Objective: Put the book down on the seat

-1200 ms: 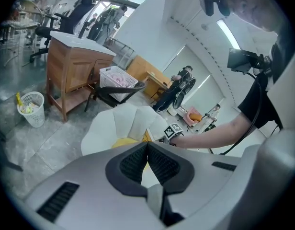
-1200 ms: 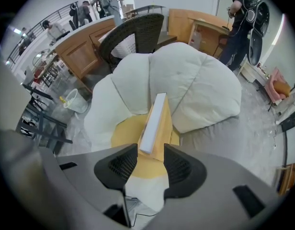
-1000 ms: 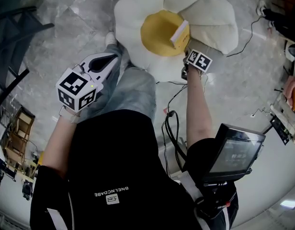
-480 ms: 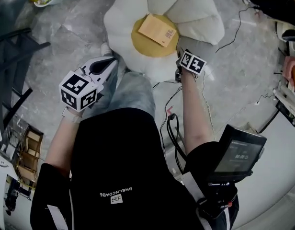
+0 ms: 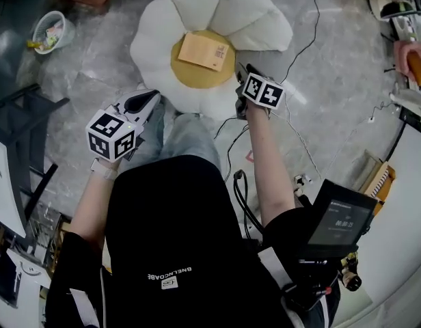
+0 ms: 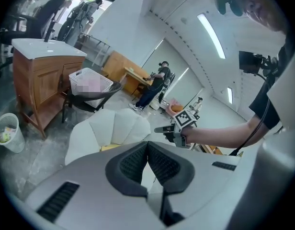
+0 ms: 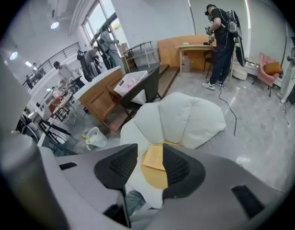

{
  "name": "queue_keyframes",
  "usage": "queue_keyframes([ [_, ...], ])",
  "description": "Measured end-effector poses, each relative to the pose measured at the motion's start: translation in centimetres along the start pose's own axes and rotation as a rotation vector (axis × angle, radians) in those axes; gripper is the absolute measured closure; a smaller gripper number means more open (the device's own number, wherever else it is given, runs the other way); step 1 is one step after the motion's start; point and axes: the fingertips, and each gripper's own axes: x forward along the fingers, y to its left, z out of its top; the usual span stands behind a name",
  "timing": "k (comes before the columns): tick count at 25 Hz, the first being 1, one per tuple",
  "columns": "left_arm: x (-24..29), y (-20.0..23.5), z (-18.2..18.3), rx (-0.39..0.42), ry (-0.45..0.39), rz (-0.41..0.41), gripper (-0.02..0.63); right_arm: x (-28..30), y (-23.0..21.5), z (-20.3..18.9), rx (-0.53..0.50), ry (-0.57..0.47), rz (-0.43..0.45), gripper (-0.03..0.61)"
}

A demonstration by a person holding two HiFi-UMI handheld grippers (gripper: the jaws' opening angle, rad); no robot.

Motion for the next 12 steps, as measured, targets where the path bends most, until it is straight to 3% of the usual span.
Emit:
queue_keyframes([
  [12, 2.5, -4.1, 7.9, 0.114, 0.013, -0.056, 0.6, -8.8, 1.1, 4.5, 0.149, -0.15, 0.11, 0.411],
])
